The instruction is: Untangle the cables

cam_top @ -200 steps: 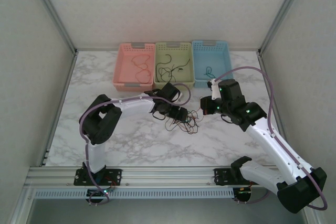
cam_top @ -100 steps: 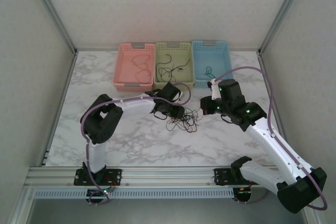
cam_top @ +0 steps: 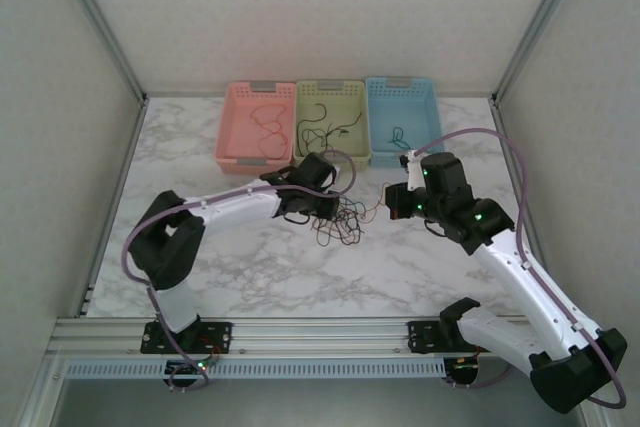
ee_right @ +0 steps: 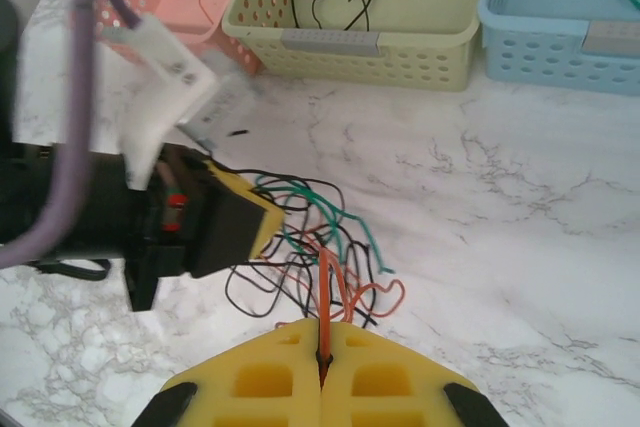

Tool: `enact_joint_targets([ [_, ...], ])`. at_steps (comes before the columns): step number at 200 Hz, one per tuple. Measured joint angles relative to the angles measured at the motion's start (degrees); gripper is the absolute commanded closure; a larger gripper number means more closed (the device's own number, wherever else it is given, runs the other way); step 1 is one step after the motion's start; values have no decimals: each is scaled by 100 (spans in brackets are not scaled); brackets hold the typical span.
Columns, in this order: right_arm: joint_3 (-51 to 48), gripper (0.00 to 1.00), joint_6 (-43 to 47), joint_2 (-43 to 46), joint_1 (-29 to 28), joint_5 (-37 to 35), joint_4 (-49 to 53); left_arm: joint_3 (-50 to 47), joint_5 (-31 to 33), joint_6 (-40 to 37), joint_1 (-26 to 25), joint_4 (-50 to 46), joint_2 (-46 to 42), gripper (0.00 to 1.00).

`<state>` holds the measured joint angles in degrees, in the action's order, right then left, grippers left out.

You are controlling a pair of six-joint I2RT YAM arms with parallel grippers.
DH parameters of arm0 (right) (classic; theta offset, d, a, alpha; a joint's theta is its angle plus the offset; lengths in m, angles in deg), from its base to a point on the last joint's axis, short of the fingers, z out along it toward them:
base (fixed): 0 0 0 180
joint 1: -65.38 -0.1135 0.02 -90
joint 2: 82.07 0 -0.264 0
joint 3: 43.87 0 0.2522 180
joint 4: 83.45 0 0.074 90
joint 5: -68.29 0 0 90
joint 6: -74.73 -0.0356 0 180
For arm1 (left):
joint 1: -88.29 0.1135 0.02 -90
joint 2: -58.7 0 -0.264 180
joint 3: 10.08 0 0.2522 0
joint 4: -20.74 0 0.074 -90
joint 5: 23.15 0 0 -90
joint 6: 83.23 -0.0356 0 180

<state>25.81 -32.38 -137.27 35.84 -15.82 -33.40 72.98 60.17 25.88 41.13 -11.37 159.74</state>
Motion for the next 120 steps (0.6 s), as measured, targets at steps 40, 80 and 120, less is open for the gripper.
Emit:
enact_joint_targets([
  [40,0,100,-2,90,37,-201,26,-201,750,-2,68,-678,-1062,100],
  [80,-24,100,-44,103,195,-863,105,-334,1565,7,398,-1576,-2345,100],
  [120,-111,100,-221,-208,645,-1821,328,-341,2326,20,750,-2538,-3657,100],
])
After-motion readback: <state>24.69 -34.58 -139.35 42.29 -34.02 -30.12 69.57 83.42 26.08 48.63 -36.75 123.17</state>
